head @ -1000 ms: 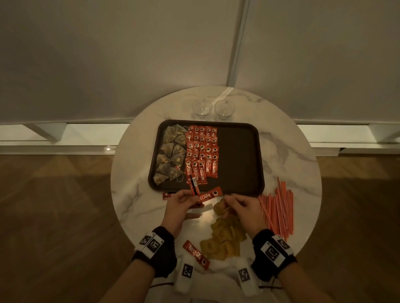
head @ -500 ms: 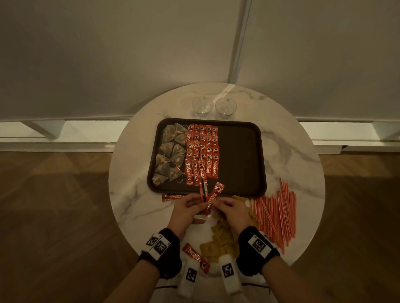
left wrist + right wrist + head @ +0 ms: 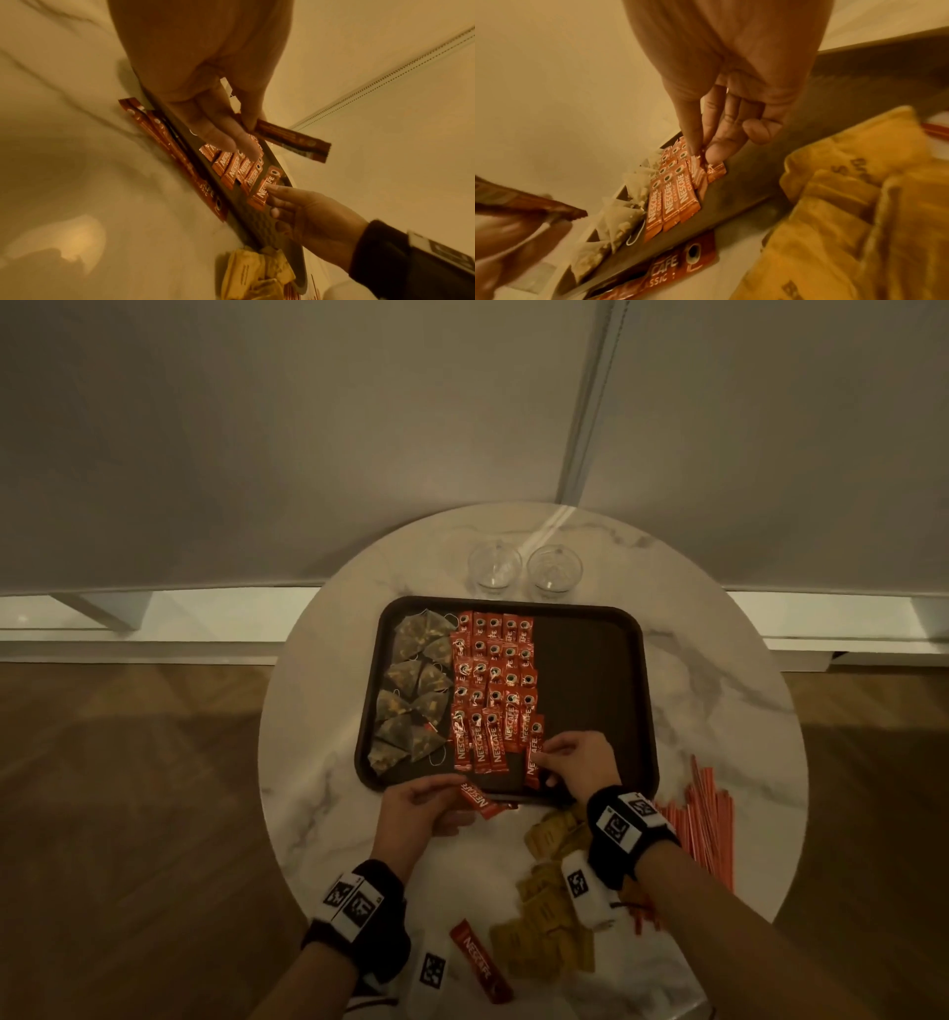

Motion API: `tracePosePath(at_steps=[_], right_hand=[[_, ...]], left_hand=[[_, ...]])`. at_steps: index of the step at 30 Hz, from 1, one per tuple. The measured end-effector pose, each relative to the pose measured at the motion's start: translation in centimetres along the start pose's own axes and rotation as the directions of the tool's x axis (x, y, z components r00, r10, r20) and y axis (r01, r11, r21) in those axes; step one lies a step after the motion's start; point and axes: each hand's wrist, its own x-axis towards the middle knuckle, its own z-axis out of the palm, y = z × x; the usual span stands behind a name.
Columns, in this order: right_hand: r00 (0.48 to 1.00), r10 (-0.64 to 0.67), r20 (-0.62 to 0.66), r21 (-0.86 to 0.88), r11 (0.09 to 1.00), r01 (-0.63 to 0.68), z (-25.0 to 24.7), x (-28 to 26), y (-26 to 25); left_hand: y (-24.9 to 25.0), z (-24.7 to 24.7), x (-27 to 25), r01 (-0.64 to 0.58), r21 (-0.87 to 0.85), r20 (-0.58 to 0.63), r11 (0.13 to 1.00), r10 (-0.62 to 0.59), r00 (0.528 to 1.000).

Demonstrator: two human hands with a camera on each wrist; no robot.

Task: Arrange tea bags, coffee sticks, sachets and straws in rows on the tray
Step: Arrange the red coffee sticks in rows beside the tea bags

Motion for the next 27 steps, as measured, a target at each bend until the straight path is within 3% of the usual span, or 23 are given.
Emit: tracePosePath(at_steps=[7,17,23,27], right_hand=[[0.999,-0.031,0.025,-0.23,0.972,0.036,1.9,2.3,-1.3],[0.999,-0.044,0.019,-0.439,0.897,0.048,3.3,3.8,-1.9],[0.992,-0.125,-0.022,-0.394,0.913,0.107,1.9,1.3,-3.3],[0.982,-0.079,0.169,-0.073,0.993,0.093,1.2,-2.0,-2.9]], left_hand=[[0.7,0.0,1.7,-0.041,-0.004,-0.048,0.999,0.041,0.998],[1.3,-0.4,2.6,-0.057,0.091,0.101,0.994,0.047,0.994],[0.6,-1.1,3.2,-0.037,0.062,0.082,0.997,0.032,0.996],[0.4,-0.6,3.8,-0.055,0.031,0.071,0.998,0.053,0.996]])
